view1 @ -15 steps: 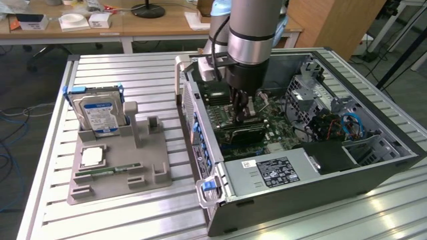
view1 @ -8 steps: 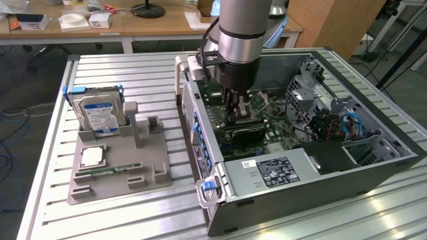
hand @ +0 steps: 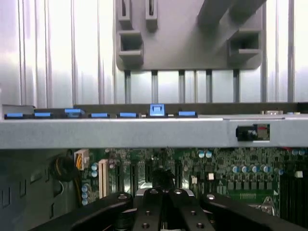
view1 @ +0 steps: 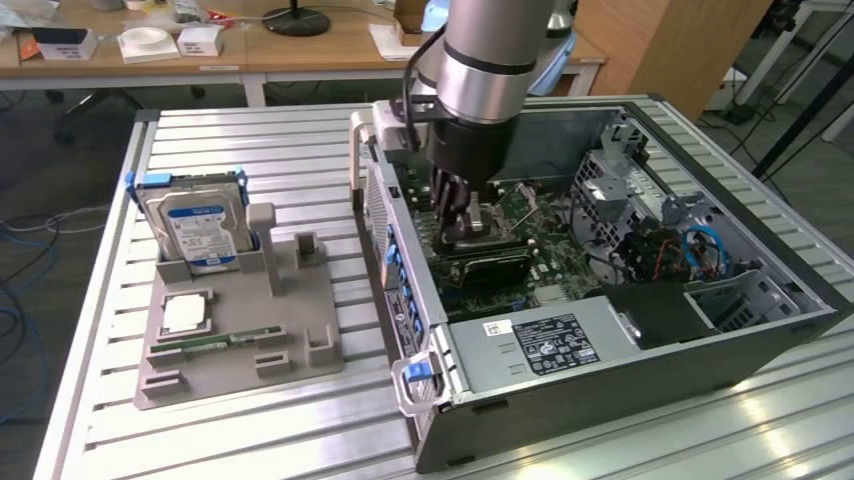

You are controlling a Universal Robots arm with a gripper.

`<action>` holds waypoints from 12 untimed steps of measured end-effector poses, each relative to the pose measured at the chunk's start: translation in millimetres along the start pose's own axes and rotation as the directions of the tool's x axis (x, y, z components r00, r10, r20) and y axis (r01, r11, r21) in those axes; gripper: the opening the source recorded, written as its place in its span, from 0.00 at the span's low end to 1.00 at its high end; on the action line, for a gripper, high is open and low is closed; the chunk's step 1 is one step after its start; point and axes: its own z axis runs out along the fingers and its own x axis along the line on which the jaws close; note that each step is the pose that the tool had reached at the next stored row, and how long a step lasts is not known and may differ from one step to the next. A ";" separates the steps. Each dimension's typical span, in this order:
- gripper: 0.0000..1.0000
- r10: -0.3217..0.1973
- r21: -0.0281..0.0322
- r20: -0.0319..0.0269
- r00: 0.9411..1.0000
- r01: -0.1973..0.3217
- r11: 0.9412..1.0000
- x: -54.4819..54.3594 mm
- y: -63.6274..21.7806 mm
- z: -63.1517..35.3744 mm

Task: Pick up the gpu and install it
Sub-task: 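Press down on the gpu until it lock into place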

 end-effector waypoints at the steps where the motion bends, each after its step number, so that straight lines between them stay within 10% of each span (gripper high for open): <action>1: 0.11 -0.001 -0.019 -0.001 1.000 0.001 1.000 0.0 0.0 0.1; 3: 0.11 -0.002 -0.050 -0.002 1.000 0.002 0.999 0.3 -0.1 -1.1; 4: 0.11 -0.002 -0.054 -0.002 1.000 0.002 0.999 0.3 -0.2 -1.3; 12: 0.11 0.002 -0.055 -0.002 1.000 -0.002 0.999 -2.1 3.2 -1.2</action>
